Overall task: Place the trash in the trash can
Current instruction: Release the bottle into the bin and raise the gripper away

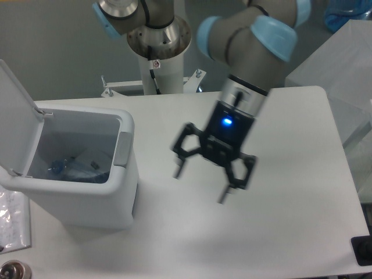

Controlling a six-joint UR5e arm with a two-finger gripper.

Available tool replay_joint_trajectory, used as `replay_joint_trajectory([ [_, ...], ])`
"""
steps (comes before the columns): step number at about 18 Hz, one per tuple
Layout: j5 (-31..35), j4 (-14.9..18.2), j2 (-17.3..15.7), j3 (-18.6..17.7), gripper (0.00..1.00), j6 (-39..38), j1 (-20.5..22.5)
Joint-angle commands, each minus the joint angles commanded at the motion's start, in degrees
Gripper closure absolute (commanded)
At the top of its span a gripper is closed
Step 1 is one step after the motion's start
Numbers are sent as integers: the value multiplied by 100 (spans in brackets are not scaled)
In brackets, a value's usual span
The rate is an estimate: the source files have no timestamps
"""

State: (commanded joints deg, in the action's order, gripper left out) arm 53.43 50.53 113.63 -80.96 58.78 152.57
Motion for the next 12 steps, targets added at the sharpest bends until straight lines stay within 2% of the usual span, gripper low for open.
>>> replay_joint_trajectory([
  [4,930,518,335,247,0,1220,184],
  [7,1468,1115,502,413,0,1951,351],
  [10,2117,1791,695,721,0,2392,387],
  [12,2540,2117,783,862,0,2437,387],
])
